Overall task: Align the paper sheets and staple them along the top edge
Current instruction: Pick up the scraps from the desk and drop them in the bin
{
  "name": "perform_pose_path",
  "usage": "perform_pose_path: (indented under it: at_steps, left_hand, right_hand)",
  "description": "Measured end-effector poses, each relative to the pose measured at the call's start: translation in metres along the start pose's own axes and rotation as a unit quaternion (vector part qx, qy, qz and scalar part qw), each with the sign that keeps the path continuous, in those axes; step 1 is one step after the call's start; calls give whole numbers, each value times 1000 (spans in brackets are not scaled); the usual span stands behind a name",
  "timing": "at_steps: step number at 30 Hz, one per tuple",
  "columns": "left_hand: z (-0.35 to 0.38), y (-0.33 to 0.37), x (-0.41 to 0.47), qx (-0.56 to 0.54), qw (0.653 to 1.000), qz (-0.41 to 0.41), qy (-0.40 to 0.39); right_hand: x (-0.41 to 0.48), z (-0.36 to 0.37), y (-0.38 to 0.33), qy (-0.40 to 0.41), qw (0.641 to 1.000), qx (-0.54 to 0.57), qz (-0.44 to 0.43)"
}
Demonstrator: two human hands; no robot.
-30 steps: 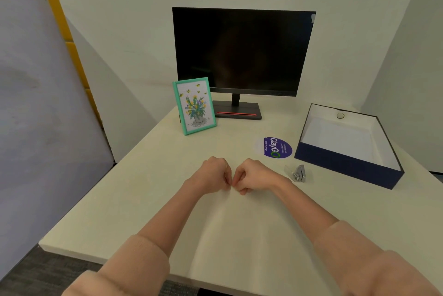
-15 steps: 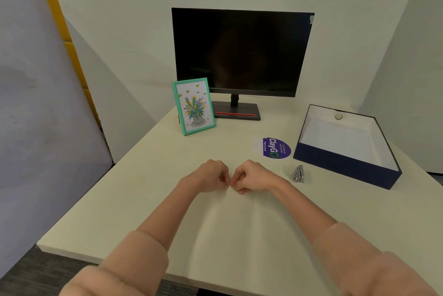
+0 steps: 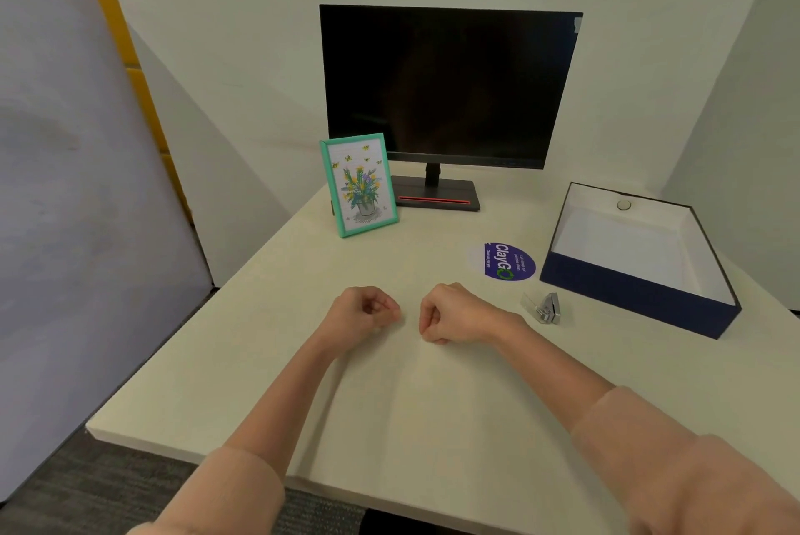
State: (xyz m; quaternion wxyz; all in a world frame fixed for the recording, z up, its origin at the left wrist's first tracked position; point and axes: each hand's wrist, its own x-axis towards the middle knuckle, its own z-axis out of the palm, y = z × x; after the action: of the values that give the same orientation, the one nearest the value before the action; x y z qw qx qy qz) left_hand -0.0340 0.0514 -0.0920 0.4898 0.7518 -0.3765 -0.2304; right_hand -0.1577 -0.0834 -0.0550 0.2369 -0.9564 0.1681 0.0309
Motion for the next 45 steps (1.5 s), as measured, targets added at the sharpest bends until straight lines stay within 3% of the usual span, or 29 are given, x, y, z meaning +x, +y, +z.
perform_pose_path:
  at_steps: [4, 8, 15, 21, 25, 28, 32, 37, 45]
  left_hand:
    - [1, -3, 1, -29, 1000, -2, 3]
    - [-1, -2, 1, -36, 999, 2, -5]
    - [0, -2, 1, -11, 1000, -3, -6]
    - [1, -3, 1, 8, 1000, -2, -2]
    - [1, -1, 0, 9, 1000, -7, 2]
    - [3, 5, 1, 18, 1000, -16, 13]
    - [17, 21, 1, 36, 999, -1, 7]
    - [68, 72, 5, 43, 995, 75, -46]
    - [184, 153, -16, 30, 975, 170, -137]
  right_hand:
    - [-1, -2, 12, -9, 996, 85, 31]
    - [-2, 2, 12, 2, 995, 99, 27]
    - [-4, 7, 0, 26, 1000, 12, 7]
    - [3, 3, 6, -44, 998, -14, 38]
    - [2, -7, 14, -71, 989, 112, 60]
    - [-7, -14, 25, -44, 962, 260, 76]
    - [-25, -24, 38, -25, 929, 361, 77]
    - [-74, -55, 59, 18, 914, 396, 88]
    - [-205, -102, 113, 159, 883, 414, 152]
